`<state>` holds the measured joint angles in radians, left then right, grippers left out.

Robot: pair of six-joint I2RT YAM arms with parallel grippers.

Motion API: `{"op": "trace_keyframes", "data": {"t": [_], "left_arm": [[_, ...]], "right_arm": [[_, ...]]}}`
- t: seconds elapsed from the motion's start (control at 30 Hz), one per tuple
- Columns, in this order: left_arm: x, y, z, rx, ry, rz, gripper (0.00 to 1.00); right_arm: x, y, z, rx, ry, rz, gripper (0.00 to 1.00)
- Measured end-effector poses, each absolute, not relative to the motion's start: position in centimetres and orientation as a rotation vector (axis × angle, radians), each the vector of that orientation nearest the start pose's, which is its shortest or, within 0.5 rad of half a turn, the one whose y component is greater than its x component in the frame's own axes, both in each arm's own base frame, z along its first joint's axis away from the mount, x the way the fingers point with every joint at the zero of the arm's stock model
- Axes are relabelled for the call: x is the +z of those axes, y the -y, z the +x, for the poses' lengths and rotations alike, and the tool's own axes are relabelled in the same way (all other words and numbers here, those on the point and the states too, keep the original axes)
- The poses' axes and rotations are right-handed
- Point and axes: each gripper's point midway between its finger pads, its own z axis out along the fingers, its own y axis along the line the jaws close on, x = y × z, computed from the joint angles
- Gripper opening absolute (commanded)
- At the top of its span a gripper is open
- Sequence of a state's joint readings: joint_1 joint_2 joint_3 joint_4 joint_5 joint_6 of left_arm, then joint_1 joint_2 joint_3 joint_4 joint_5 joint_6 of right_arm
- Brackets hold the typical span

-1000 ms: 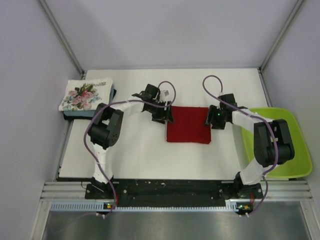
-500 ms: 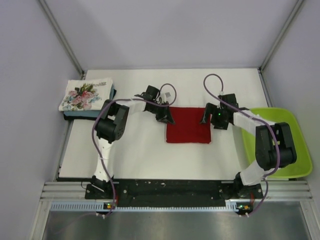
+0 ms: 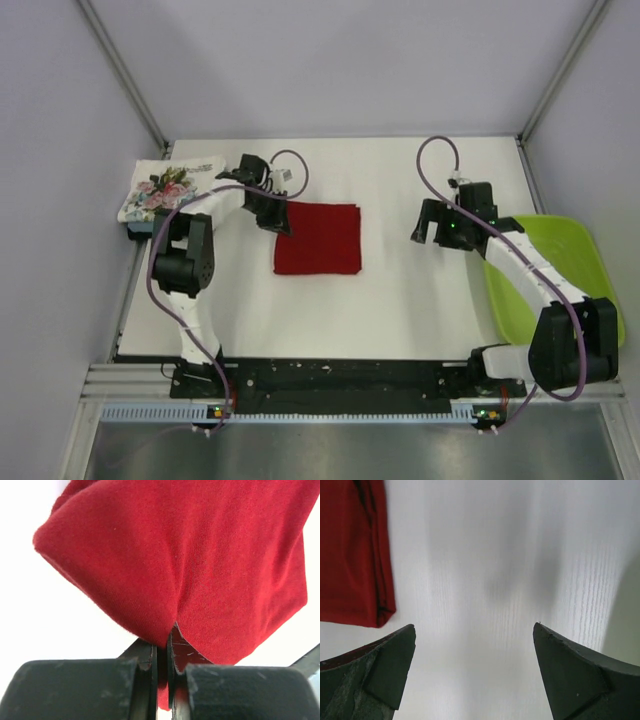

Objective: Fold and stack the t-shirts
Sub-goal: Put the neatly folded tshirt into the corner of the board with the left arm

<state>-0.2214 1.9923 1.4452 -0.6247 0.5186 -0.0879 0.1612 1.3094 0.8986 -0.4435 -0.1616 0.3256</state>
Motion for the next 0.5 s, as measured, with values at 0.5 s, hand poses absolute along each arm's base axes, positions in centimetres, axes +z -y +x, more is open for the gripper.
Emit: {"op": "trace_keyframes", "data": {"t": [0.5], "left_arm": [[12.9,2.6,44.1,0.081,-2.650,0.624,0.00]], "right_arm": [[10.9,-8.3,31.3,0.328,-2.485,0.063,0.99]]}}
